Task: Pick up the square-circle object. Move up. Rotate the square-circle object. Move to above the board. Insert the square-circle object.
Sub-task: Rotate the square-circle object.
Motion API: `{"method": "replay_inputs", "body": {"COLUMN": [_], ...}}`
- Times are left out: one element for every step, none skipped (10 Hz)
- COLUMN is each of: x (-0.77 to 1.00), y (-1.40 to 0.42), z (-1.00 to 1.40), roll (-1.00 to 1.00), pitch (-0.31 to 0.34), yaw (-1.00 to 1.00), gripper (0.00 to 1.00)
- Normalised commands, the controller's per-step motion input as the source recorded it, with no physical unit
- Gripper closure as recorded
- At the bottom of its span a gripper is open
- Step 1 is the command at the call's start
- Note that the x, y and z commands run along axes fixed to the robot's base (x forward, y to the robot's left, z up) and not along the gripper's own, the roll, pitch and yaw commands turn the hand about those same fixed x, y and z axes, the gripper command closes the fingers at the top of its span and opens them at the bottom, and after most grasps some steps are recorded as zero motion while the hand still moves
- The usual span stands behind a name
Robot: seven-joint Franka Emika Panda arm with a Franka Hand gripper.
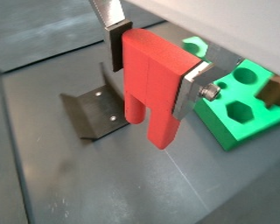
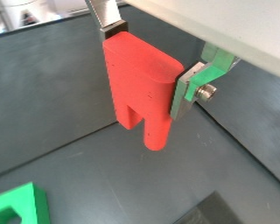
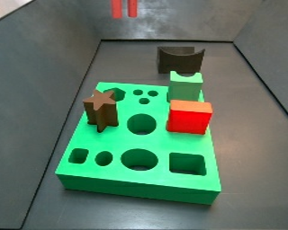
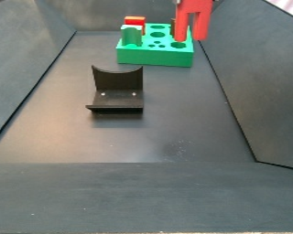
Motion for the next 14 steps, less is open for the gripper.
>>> {"method": "replay_inputs", "body": {"x": [0.00,0.00,0.00,0.00,0.00,0.01,0.01,0.02,0.02,0.02,0.02,0.02,0.03,0.03], "y": [0.01,0.01,0.01,0.01,0.00,0.00,0.00,0.01,0.01,0.02,0.02,0.02,0.02,0.02], "z": [0.00,0.00,0.00,-0.01,-1.00,-1.00,-1.00,-1.00,-1.00,-1.00,-1.00,-1.00,-1.00,-1.00], "roll": [-0.04,-0.04,-0.04,-0.04,-0.24,-0.24,-0.23,-0.22,-0.20,-0.18,-0.18,-0.19,-0.20,-0.21], "pitch": [-0.047,-0.047,-0.046,-0.046,-0.046,-0.057,-0.045,-0.029,-0.026,-0.032,-0.040,-0.045,-0.048,-0.049], "yaw": [-0.96,-0.64,-0.44,-0.29,-0.18,-0.13,-0.10,-0.08,-0.07,-0.06,-0.06,-0.06,-0.06,-0.06], "gripper": [1.00,1.00,1.00,1.00,1.00,1.00,1.00,1.00,1.00,1.00,1.00,1.00,1.00,1.00]}}
